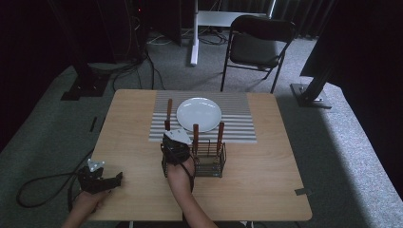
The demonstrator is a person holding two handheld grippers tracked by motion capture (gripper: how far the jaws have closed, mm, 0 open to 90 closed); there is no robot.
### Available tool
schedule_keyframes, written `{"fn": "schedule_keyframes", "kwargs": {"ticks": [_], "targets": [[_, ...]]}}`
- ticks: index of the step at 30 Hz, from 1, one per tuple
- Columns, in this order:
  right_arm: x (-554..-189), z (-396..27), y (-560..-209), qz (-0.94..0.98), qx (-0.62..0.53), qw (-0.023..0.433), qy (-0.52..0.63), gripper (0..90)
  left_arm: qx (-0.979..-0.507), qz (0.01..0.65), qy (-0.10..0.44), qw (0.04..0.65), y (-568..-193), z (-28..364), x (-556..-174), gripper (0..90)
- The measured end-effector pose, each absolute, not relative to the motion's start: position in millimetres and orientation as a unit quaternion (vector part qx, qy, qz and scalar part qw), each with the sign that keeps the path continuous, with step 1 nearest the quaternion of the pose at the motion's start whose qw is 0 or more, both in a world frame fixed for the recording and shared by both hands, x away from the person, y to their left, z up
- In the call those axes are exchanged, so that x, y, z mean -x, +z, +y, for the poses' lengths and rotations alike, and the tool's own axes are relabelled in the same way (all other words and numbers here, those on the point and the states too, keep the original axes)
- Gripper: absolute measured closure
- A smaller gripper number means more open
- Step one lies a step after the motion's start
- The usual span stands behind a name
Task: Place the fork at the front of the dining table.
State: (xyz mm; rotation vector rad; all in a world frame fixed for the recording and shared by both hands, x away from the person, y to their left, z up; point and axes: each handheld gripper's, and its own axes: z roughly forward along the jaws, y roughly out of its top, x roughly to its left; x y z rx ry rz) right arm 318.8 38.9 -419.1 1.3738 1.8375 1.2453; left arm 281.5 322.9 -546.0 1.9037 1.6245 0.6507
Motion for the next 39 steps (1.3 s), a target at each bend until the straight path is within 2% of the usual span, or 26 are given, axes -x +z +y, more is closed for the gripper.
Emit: {"fn": "schedule_keyframes", "kwargs": {"ticks": [17,29,39], "targets": [[-309.8,32.2,-383.5,0.672,-0.486,0.285,0.481,76.2,-0.708,0.604,0.242,0.275,-546.1,322.9,-281.5,0.0],[-309.1,22.3,-358.1,0.655,-0.483,0.277,0.511,76.2,-0.708,0.604,0.242,0.275,-546.1,322.9,-281.5,0.0],[-314.4,19.5,-333.5,0.644,-0.474,0.288,0.527,76.2,-0.707,0.604,0.242,0.275,-546.2,322.8,-281.5,0.0]]}}
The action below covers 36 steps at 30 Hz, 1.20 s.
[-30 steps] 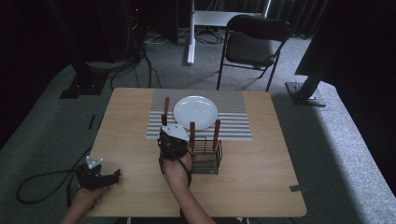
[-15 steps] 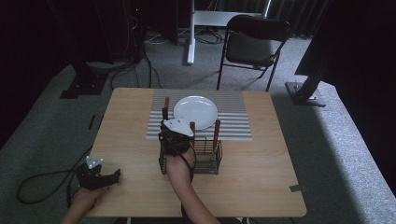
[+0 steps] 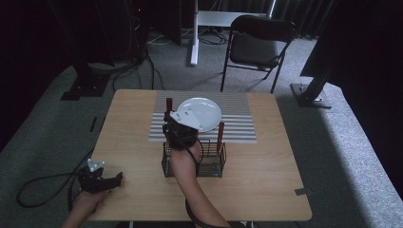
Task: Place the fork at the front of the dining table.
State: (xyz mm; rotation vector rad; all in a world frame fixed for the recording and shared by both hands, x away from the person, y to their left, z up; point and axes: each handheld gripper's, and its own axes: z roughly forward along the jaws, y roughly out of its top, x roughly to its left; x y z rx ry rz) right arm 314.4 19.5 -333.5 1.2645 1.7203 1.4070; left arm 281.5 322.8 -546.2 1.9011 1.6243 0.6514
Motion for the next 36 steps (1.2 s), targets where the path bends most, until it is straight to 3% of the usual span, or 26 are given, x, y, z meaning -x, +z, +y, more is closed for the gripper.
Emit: {"fn": "schedule_keyframes", "kwargs": {"ticks": [14,27,36], "targets": [[-347.7,11.7,-304.0,0.634,-0.474,0.289,0.538,76.2,-0.707,0.604,0.242,0.275,-546.2,322.8,-281.5,0.0],[-385.4,2.1,-313.3,0.650,-0.481,0.300,0.506,76.2,-0.708,0.604,0.243,0.275,-546.2,322.9,-281.5,0.0],[-400.4,-29.5,-318.2,0.644,-0.503,0.313,0.484,76.1,-0.708,0.604,0.242,0.275,-546.1,322.9,-281.4,0.0]]}}
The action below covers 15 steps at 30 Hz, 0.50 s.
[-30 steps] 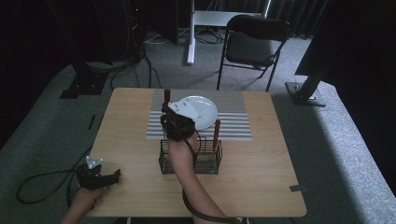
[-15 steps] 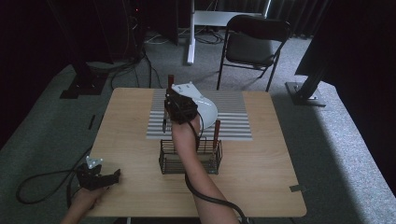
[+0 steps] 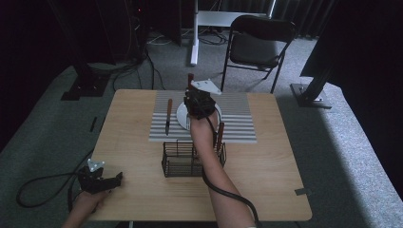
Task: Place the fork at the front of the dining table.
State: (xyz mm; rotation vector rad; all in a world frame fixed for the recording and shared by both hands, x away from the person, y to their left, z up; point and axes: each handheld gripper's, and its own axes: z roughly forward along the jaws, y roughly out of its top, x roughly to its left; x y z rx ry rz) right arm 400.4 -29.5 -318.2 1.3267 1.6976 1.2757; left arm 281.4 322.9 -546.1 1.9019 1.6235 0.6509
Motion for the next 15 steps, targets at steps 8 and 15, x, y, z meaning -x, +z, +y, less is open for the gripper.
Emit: {"fn": "schedule_keyframes", "kwargs": {"ticks": [8,15], "targets": [[-408.2,-57.6,-325.5,0.644,-0.517,0.327,0.458,76.1,-0.707,0.604,0.243,0.275,-546.2,322.9,-281.5,0.0],[-412.9,-79.7,-330.5,0.642,-0.528,0.344,0.438,76.1,-0.707,0.604,0.243,0.276,-546.3,322.9,-281.5,0.0]]}}
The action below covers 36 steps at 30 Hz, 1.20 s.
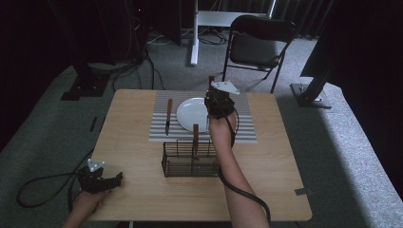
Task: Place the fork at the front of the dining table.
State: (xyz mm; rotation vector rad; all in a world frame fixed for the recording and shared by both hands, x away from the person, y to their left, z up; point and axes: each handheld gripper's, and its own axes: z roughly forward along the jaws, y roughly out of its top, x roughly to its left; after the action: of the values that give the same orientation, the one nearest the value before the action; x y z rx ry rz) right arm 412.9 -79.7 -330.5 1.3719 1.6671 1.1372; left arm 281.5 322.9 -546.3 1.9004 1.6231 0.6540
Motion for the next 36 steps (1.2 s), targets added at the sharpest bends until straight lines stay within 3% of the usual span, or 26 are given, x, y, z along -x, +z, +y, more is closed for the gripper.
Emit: {"fn": "schedule_keyframes", "kwargs": {"ticks": [16,36], "targets": [[-429.9,-137.8,-350.1,0.636,-0.558,0.353,0.398,76.1,-0.702,0.610,0.246,0.274,-546.4,321.9,-281.3,0.0],[-479.7,-154.4,-402.3,0.664,-0.576,0.293,0.376,76.1,-0.677,0.637,0.256,0.264,-546.5,317.2,-283.5,0.0]]}}
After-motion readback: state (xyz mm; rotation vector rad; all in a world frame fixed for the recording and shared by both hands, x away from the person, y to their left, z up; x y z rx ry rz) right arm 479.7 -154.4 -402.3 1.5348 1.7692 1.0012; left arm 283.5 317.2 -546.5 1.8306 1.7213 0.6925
